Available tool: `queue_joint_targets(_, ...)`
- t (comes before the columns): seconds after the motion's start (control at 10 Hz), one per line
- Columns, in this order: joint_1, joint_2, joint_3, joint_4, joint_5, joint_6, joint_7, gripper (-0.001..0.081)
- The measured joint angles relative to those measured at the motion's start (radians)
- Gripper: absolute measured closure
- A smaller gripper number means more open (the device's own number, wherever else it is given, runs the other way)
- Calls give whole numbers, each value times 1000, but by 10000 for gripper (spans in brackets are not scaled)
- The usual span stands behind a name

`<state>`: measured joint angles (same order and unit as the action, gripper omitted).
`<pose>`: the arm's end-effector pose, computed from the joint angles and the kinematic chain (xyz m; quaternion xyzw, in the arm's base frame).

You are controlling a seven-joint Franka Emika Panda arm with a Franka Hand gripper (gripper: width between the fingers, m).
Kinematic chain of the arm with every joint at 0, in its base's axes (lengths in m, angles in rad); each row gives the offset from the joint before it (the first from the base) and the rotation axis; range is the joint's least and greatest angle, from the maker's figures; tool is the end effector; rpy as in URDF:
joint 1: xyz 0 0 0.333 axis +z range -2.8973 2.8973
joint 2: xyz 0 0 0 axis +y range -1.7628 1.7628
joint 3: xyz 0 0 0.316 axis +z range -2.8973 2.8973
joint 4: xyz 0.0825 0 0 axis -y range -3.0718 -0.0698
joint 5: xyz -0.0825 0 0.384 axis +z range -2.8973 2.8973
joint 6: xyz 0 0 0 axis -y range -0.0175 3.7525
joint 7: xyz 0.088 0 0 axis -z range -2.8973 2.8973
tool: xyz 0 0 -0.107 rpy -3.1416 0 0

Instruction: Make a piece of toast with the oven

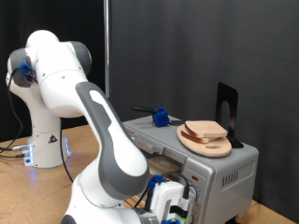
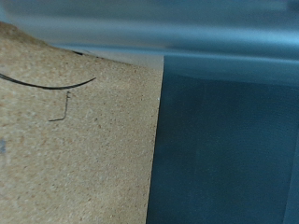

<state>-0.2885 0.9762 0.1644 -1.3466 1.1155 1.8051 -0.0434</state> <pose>0.7077 -0.0381 0.1537 -0.7671 0.2932 0.1671 0.5455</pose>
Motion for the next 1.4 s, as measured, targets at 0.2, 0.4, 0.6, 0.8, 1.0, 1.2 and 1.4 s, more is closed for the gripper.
queue_joint_targets(0.2, 6, 0, 2, 0, 8, 12, 0, -2)
queue_joint_targets(0.4, 6, 0, 3, 0, 13, 12, 0, -2)
queue_joint_targets(0.6, 6, 0, 5, -1, 14, 9, 0, 122)
queue_joint_targets(0.8, 6, -4, 7, -8, 14, 5, 3, 270)
queue_joint_targets(1.0, 6, -11, 7, -17, 15, -8, 9, 471)
queue_joint_targets(1.2, 3, -13, 6, -22, 14, -6, 12, 705)
queue_joint_targets(1.4, 3, -18, 6, -28, 14, 0, 4, 705)
